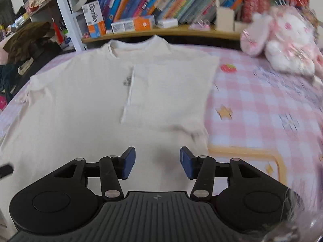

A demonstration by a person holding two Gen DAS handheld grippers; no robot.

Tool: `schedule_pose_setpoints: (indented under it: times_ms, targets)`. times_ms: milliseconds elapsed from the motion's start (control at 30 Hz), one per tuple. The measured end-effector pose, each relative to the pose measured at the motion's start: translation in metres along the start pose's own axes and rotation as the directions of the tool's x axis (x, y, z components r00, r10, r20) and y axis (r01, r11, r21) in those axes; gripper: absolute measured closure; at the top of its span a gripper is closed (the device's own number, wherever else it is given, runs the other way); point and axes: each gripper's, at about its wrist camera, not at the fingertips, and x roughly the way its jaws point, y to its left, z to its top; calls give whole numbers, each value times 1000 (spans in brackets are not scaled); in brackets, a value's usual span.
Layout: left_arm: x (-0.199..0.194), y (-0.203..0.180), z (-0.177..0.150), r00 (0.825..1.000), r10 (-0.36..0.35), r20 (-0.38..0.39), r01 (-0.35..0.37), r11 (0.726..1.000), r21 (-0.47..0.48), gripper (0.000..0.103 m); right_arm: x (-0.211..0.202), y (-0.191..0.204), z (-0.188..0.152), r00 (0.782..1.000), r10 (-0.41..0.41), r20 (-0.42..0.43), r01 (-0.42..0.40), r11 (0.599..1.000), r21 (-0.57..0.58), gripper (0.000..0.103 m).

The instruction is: Fold clothes

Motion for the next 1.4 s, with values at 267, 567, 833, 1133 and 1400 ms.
schedule_pose_setpoints:
  times_ms: [267,567,833,1133,1400]
  targets:
    - [0,-12,12,999,-33,39,32,999,32,11,-28,-19,-32,994,-110,5,110,992,61,24]
    - [18,1,12,990,-136,38,132,987,90,11,-25,4,-38,977,-215,-2,213,970,114,14]
    - [46,71,22,977,-214,20,212,975,72,11,-15,73,-36,958,-285,6,277,936,216,12]
    - [80,152,34,951,-309,-9,308,951,-22,11,-3,155,-41,946,-325,12,315,924,215,12]
    - [110,211,38,931,-365,-8,348,893,-285,11,-2,179,-32,928,-371,19,360,911,200,12]
